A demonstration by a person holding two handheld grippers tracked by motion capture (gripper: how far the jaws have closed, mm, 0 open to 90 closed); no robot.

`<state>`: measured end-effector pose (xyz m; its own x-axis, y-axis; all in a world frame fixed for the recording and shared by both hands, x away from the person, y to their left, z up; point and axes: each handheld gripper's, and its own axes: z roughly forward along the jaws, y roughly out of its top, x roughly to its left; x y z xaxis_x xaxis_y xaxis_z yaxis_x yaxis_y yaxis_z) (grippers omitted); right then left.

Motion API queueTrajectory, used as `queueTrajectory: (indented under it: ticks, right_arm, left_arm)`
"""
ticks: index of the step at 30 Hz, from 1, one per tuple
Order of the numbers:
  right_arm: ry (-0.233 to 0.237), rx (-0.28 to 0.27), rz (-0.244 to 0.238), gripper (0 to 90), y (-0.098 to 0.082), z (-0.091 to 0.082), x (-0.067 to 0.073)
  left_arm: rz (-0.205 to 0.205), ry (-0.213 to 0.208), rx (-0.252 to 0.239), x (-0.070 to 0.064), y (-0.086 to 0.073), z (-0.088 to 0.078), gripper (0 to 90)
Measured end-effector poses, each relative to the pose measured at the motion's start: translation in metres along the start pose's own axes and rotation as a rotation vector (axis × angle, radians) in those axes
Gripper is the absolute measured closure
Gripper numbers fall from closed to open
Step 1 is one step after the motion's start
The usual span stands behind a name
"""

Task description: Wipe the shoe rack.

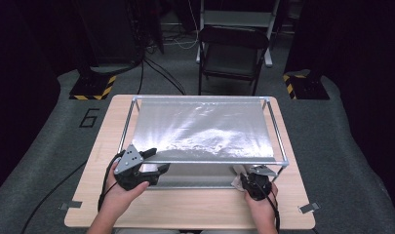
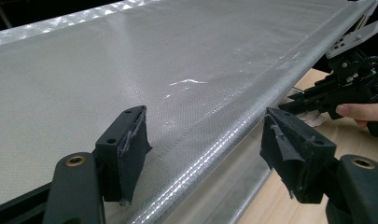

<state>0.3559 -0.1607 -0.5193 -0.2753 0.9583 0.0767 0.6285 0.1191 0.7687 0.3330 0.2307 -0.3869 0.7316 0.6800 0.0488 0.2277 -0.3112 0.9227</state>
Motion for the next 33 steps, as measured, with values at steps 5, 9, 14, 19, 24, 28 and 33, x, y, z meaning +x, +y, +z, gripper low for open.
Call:
queueTrajectory:
  ticks: [5, 9, 14, 19, 24, 28, 33]
  right_arm:
    - [0.112, 0.016, -0.001, 73.9, 0.004, 0.009, 0.022]
    - [0.120, 0.018, -0.019, 74.7, 0.005, 0.007, 0.019]
    - [0.104, 0.029, 0.074, 75.4, 0.001, 0.003, 0.006]
    - [0.130, 0.010, -0.058, 75.0, 0.008, 0.012, 0.024]
    - [0.079, 0.003, -0.059, 75.2, 0.006, 0.007, 0.010]
    - [0.121, 0.011, -0.041, 75.4, 0.006, 0.010, 0.012]
    - [0.195, 0.019, -0.118, 75.4, 0.011, 0.019, 0.034]
  left_arm:
    - [-0.004, -0.003, 0.005, 0.000, 0.000, 0.000, 31.8]
    - [-0.008, -0.011, 0.006, 0.001, 0.000, -0.001, 31.9]
    - [-0.010, -0.005, 0.002, 0.001, 0.001, 0.000, 31.9]
    - [-0.007, -0.004, 0.009, 0.000, 0.001, 0.000, 31.9]
    - [-0.015, -0.008, 0.002, 0.001, 0.001, 0.000, 31.9]
    - [-0.013, -0.007, 0.004, 0.001, 0.001, 0.000, 31.9]
    - [-0.022, -0.017, 0.005, 0.002, 0.001, -0.001, 31.9]
